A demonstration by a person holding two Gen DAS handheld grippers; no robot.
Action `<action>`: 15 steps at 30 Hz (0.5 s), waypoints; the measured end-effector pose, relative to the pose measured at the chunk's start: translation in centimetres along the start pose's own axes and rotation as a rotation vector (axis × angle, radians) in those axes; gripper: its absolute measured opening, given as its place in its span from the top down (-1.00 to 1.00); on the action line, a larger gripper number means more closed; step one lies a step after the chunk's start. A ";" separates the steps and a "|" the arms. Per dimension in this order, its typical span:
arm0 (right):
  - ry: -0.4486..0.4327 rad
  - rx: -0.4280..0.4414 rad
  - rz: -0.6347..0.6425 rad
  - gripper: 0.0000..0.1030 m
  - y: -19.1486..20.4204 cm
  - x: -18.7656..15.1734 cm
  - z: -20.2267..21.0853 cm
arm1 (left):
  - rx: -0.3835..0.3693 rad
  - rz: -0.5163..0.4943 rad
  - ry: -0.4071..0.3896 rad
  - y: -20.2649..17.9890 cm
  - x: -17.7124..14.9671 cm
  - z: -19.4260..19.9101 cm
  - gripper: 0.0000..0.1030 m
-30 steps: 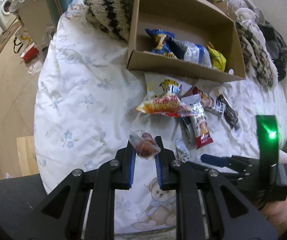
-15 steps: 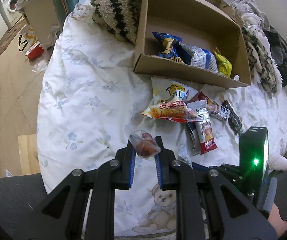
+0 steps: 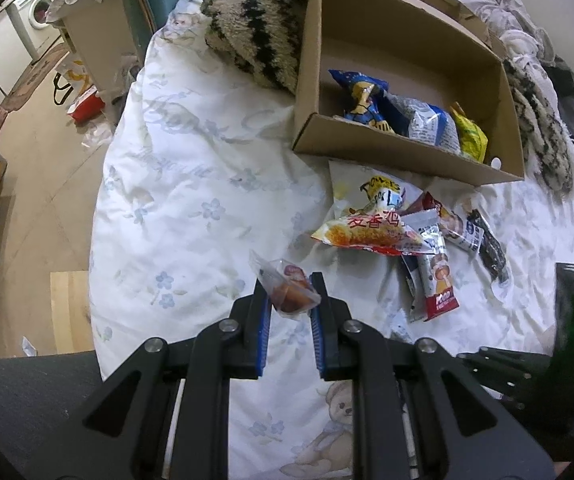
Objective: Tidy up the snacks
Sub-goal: 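Grasp the white stick packet with the right gripper while the left gripper holds the clear snack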
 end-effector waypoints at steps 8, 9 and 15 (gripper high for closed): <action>-0.189 0.048 -0.025 0.64 -0.6 1.5 6.8 | -0.011 0.019 -0.045 0.3 0.5 0.9 0.71; -0.224 0.033 -0.023 0.64 -0.9 1.9 7.7 | -0.016 0.017 -0.052 0.1 0.7 1.2 0.71; -0.396 0.003 -0.027 0.64 -2.0 3.8 12.7 | -0.048 -0.017 -0.115 -1.3 2.5 3.4 0.71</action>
Point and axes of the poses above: each gripper's, at about its wrist camera, not at the fingertips, and z roughly against the way its jaws point, y to its left, x to its top, the point moved 4 cm from there along -z, roughly the way its jaws point, and after that the axes turned 4 degrees about -y, right-handed, at the moved point
